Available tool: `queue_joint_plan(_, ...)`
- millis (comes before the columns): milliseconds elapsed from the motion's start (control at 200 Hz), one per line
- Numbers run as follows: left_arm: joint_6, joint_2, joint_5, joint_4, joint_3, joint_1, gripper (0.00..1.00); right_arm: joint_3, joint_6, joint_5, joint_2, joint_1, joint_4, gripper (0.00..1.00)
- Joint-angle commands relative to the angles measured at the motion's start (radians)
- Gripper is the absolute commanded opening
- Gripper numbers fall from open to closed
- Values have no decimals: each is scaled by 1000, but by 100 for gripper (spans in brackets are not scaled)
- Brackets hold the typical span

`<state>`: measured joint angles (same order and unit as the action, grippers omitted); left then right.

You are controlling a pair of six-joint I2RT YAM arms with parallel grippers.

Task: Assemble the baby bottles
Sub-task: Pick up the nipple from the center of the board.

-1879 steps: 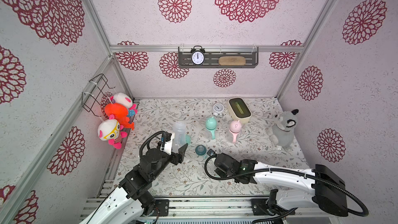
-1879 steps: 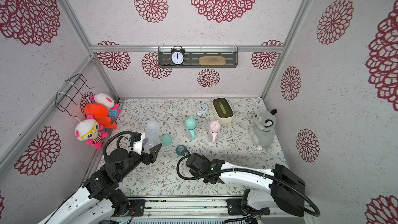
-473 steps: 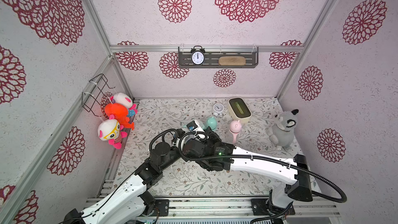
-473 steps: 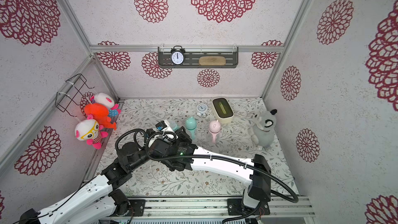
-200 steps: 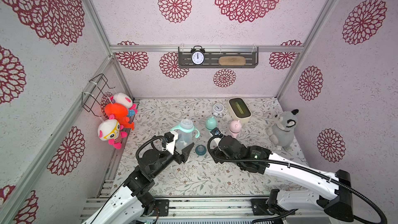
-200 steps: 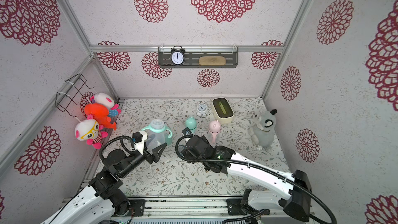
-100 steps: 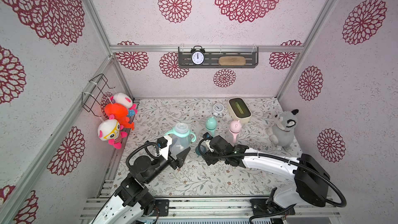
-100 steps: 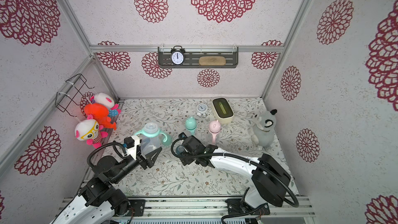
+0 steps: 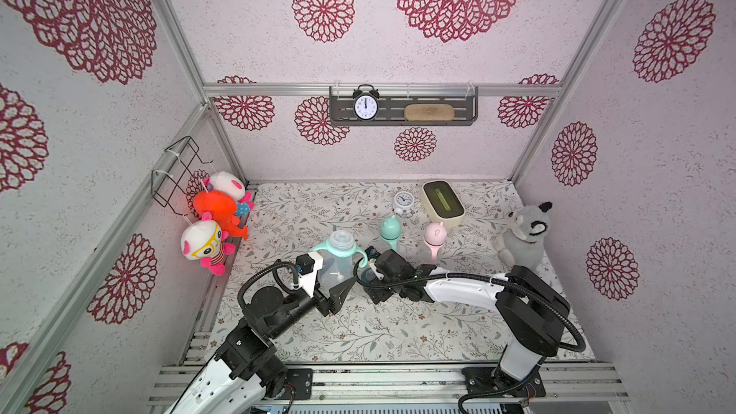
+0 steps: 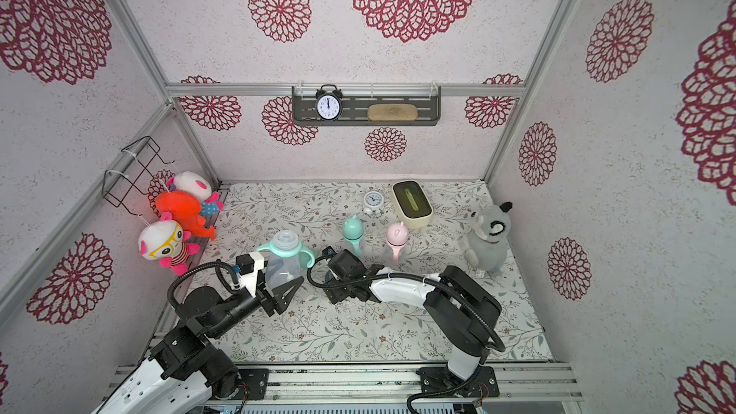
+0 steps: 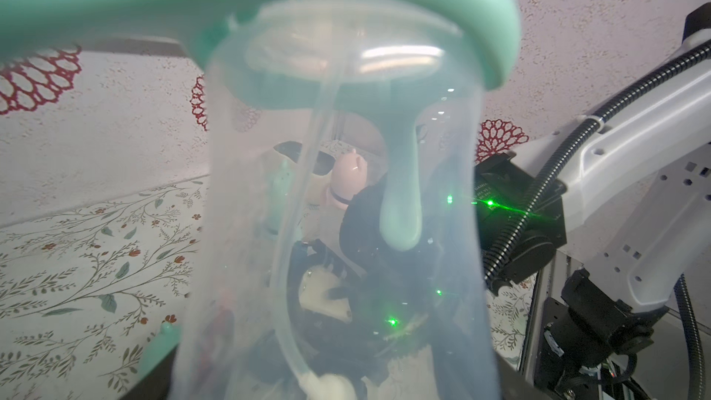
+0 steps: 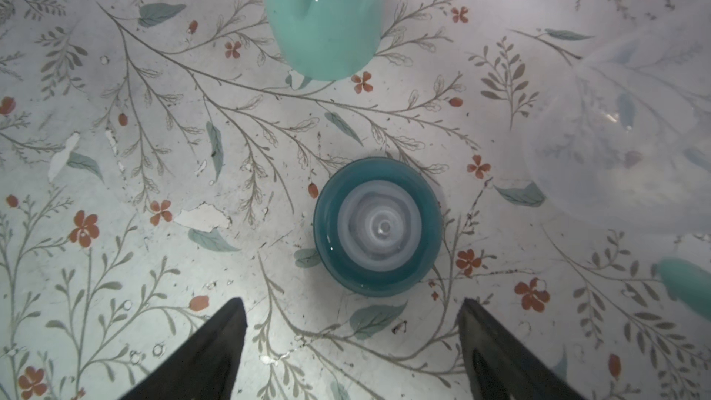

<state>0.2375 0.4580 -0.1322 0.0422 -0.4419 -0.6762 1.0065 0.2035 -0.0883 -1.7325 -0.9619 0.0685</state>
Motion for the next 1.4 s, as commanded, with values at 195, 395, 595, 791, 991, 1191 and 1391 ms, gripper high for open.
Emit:
queue_joint_plan(195,3,5,-20,-41,-14,-2,1,78,-10,4,-83,34,-29,85)
queue_joint_plan(395,4,4,-14,-36,-15,-2,1,92,-14,15,-124,44,-32,84)
queue_joint_plan(595,3,5,-11,-36,-12,-2,1,103,-16,27,-149,44,-26,81)
queue_joint_plan(791,5,4,-8,-42,-8,-2,1,113,-25,19,-180,44,-11,80)
queue_joint_plan(991,6,1,-9,-40,-10,-2,1,127,-24,31,-201,44,-2,73)
queue_joint_plan(1191,4,0,-3,-33,-4,-2,1,121,-18,35,-184,44,13,62)
queue_joint_plan(1391,-3,25,-4,-53,20,-2,1,127,-19,64,-95,44,59,55)
